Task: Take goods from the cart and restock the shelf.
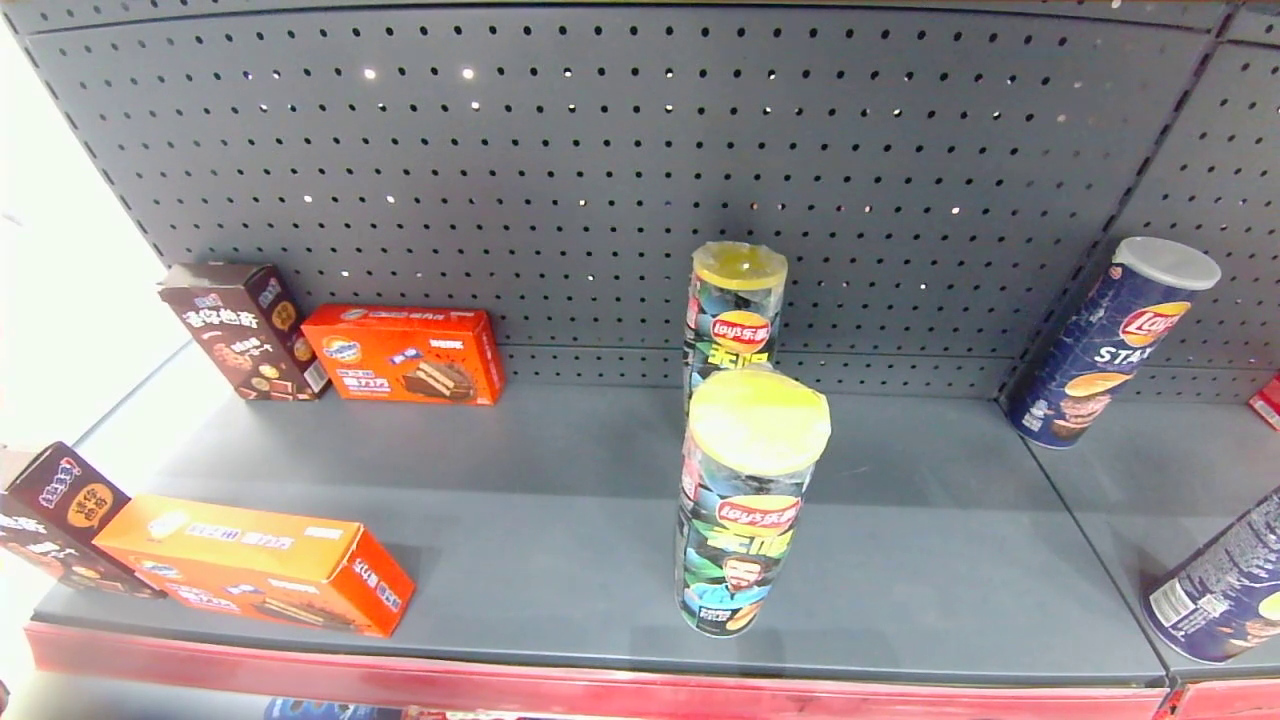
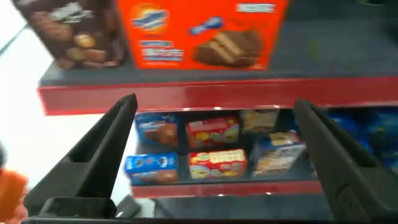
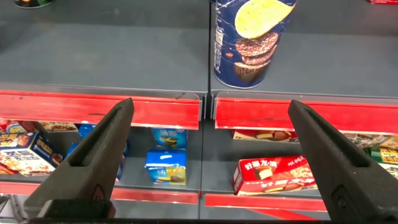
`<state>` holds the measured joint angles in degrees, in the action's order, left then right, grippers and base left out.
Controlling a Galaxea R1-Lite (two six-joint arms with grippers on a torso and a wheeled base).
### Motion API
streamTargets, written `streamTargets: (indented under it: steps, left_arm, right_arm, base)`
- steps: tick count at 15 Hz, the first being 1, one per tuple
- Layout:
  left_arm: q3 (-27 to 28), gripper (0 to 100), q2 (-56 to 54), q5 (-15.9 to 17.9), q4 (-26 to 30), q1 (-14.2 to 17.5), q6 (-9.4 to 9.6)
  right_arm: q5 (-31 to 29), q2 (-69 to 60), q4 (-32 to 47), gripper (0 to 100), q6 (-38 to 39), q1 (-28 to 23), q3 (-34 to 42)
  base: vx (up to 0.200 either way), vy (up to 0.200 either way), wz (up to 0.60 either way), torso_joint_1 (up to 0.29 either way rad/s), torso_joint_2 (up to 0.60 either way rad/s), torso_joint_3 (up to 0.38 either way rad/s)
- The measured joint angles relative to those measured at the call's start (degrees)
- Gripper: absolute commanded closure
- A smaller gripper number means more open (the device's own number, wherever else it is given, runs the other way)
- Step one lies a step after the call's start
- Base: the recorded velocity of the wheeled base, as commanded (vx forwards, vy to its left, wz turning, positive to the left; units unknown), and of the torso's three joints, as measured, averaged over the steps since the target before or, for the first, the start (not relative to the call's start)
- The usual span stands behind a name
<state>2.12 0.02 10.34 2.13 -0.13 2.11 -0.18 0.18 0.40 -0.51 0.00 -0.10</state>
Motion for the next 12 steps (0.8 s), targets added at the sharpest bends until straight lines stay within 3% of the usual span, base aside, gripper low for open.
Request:
streamTargets:
  steps: [2,5,6,7,8,10,12]
  left_arm:
    - [0.02,0,0.00,0.00,-0.20,0.02,2.86]
    - [-0.12,0,0.00,-10.96,-1.13,0.11,5.22]
    - [-0.23,0,0.00,-13.20,-1.87,0.11,5.47]
    - [-0.37,0,0.00,-13.09,-1.87,0.09,5.17]
    - [-0.41,0,0.00,-10.12,-1.87,0.00,3.77]
    - [-0.52,0,0.00,-1.74,-1.95,0.00,-1.07]
    - [-0.55,0,0.00,-0.52,-2.00,0.00,-1.54]
  right_arm:
    - [0.00,0.00,-0.02,0,0.00,0.00,0.00]
    - [0.00,0.00,0.02,0,0.00,0.00,0.00]
    - [0.00,0.00,0.00,0,0.02,0.00,0.00]
    - [0.00,0.00,0.02,0,0.05,0.00,0.00]
    - [0.00,0.00,0.00,0,0.02,0.00,0.00]
    - [0.02,0.00,0.00,0,0.02,0.00,0.00]
    - [0.00,0.00,0.00,0,0.02,0.00,0.00]
  base:
    - [0.000,0.000,0.00,0.000,0.00,0.000]
    - [0.000,0.000,0.00,0.000,0.00,0.000]
    - [0.000,0.000,0.00,0.000,0.00,0.000]
    - [0.000,0.000,0.00,0.000,0.00,0.000]
    - [0.000,0.000,0.00,0.000,0.00,0.000]
    - [0.000,0.000,0.00,0.000,0.00,0.000]
    - [0.000,0.000,0.00,0.000,0.00,0.000]
